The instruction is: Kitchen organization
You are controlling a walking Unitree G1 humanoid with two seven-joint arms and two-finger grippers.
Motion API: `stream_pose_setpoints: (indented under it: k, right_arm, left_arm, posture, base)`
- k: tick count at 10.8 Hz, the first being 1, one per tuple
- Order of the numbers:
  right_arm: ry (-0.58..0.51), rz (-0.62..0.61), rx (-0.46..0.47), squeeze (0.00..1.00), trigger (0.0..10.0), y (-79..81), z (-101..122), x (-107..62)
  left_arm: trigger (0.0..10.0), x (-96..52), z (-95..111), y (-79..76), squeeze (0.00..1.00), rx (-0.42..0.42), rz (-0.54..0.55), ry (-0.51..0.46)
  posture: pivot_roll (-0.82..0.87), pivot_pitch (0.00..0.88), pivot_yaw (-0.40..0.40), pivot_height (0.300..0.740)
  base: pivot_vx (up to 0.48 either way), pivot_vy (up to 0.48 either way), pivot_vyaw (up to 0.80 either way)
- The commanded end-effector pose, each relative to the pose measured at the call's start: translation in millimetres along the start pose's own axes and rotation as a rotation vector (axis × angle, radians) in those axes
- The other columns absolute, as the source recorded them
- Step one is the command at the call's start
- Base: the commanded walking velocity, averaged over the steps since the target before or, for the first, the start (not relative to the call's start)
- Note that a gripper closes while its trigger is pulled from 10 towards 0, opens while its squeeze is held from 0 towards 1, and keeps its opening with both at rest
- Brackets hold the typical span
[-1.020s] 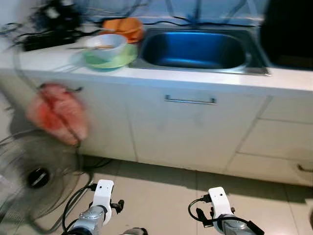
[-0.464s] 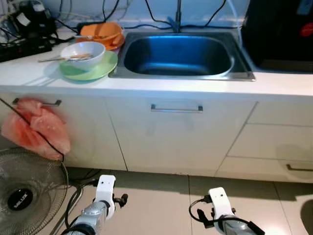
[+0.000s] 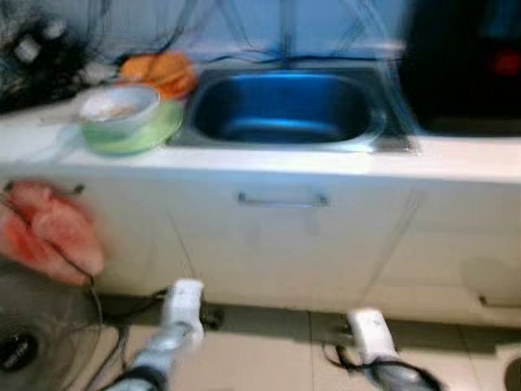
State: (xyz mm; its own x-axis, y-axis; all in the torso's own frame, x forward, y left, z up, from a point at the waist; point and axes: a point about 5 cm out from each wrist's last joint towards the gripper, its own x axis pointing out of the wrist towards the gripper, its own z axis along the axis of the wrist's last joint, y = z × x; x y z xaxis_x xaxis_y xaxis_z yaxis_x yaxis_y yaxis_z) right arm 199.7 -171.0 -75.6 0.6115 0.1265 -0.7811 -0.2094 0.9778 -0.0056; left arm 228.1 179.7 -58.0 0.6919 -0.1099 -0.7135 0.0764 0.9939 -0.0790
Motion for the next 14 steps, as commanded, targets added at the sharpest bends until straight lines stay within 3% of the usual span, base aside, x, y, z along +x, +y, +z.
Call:
stream_pose_setpoints:
  k: [1, 4, 5, 6, 7, 8, 9, 10, 11, 13, 14]
  right_arm:
    - [-0.011, -0.025, 0.009, 0.0, 10.0, -9.9, -7.5, -4.4]
    - [-0.253, -0.02, 0.086, 0.0, 10.0, -20.9, 19.4, -9.2]
    - [-0.371, -0.046, 0.058, 0.0, 10.0, -43.8, 28.8, -22.6]
    - [-0.43, -0.061, 0.062, 0.0, 10.0, -56.7, 34.3, -33.4]
    - [-0.488, -0.066, 0.071, 0.0, 10.0, -61.3, 46.4, -45.7]
    - [-0.546, -0.038, 0.117, 0.0, 10.0, -53.5, 65.7, -59.9]
    - [-0.575, -0.05, 0.092, 0.0, 10.0, -47.2, 79.1, -67.9]
    - [-0.578, -0.062, 0.076, 0.0, 10.0, -45.4, 83.2, -70.1]
    - [-0.656, -0.03, 0.133, 0.0, 10.0, -36.6, 112.7, -80.7]
    - [-0.827, -0.007, 0.112, 0.0, 10.0, -30.1, 164.8, -100.8]
    - [-0.952, 0.014, 0.18, 0.0, 10.0, -31.1, 204.7, -119.8]
  left_arm:
    - [10.0, 3.0, 17.4, -7.4, 0.0, 0.02, -0.037, -0.088]
    - [10.0, -1.9, 40.2, -1.5, 0.0, 0.074, -0.024, -0.269]
    - [10.0, -12.7, 62.3, 5.6, 0.0, 0.06, -0.014, -0.427]
    - [10.0, -24.7, 78.2, 8.0, 0.0, 0.048, -0.019, -0.523]
    - [10.0, -42.9, 95.0, 9.2, 0.0, 0.105, 0.008, -0.612]
    - [10.0, -61.7, 111.7, 8.0, 0.0, 0.136, -0.04, -0.698]
    - [10.0, -75.1, 127.2, 2.2, 0.0, 0.144, -0.095, -0.761]
    - [10.0, -79.6, 132.0, -0.1, 0.0, 0.144, -0.113, -0.776]
    - [10.0, -86.2, 146.8, -12.6, 0.0, 0.19, -0.108, -0.835]
    - [10.0, -83.7, 166.4, -26.6, 0.0, 0.243, -0.003, -0.893]
    - [10.0, -92.3, 195.0, -29.2, 0.0, 0.153, 0.01, -0.964]
  posture:
    - [0.09, 0.0, 0.053, 0.74]
    - [0.1, 0.0, 0.051, 0.74]
    - [0.09, 0.0, 0.053, 0.74]
    - [0.09, 0.0, 0.052, 0.74]
    - [0.09, 0.0, 0.052, 0.74]
    - [0.09, 0.002, 0.057, 0.74]
    - [0.09, 0.003, 0.065, 0.74]
    - [0.09, 0.003, 0.065, 0.74]
    - [0.08, 0.002, 0.077, 0.74]
    - [0.07, 0.0, 0.097, 0.74]
    - [0.07, 0.0, 0.094, 0.74]
  base:
    - [0.0, 0.0, 0.0]
    - [0.0, 0.0, 0.0]
    - [0.0, 0.0, 0.0]
    - [0.0, 0.0, 0.0]
    - [0.0, 0.0, 0.0]
    - [0.0, 0.0, 0.0]
    - [0.0, 0.0, 0.0]
    - [0.0, 0.0, 0.0]
    - [0.0, 0.0, 0.0]
    - [0.0, 0.0, 0.0]
    - [0.0, 0.0, 0.0]
